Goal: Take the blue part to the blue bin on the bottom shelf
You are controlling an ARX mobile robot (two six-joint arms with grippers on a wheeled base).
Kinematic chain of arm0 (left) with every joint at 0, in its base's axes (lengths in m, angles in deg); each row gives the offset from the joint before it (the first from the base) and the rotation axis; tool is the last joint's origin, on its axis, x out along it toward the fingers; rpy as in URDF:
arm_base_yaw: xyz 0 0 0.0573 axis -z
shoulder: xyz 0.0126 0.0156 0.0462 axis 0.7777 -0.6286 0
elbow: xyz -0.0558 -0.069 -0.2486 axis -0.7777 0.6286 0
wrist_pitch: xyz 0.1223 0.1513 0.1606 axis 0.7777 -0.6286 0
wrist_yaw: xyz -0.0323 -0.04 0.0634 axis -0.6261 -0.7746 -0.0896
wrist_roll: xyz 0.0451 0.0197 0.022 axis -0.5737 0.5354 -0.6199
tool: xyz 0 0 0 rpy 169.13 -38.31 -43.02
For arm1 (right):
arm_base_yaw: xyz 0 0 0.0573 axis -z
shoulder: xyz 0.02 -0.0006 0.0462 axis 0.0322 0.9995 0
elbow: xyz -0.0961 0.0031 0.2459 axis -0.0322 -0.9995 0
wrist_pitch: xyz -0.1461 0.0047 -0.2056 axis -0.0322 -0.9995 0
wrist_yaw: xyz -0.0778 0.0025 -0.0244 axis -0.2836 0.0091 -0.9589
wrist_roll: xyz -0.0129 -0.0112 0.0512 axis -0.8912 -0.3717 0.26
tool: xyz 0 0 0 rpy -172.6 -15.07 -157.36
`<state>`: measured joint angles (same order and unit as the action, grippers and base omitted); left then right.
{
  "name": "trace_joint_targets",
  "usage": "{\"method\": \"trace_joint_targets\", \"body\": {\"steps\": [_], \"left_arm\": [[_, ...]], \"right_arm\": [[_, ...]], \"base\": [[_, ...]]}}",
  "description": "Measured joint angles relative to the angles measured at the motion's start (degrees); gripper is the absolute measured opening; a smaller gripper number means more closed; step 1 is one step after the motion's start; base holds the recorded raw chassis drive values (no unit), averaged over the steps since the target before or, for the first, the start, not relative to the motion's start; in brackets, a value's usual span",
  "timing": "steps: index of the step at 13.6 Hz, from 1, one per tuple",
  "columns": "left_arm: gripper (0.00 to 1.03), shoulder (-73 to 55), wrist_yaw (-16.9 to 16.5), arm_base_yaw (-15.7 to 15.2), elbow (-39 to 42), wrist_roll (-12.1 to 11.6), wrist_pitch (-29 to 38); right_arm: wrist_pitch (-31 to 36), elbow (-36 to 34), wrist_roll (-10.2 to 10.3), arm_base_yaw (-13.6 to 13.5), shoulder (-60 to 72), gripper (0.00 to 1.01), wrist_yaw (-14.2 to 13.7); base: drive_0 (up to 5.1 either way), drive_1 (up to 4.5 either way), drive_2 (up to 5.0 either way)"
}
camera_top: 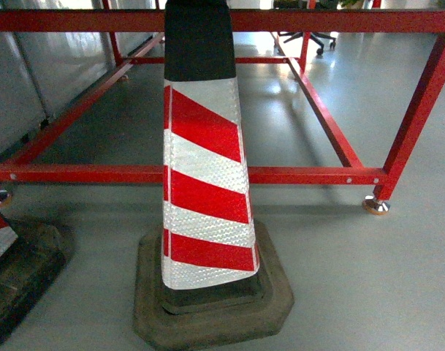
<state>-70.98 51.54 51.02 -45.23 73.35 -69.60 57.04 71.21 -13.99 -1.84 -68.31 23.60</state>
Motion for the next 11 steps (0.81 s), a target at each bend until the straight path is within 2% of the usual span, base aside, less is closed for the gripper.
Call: {"method": "trace_joint_targets", "body": {"steps": [11], "left_arm": [[0.98, 0.0, 0.1, 0.0, 0.0, 0.0, -0.1]], "right_arm": [[0.0, 0.0, 0.0, 0.0, 0.0, 0.98, 0.0]], "base": [[0.0, 0.00, 0.0]]}}
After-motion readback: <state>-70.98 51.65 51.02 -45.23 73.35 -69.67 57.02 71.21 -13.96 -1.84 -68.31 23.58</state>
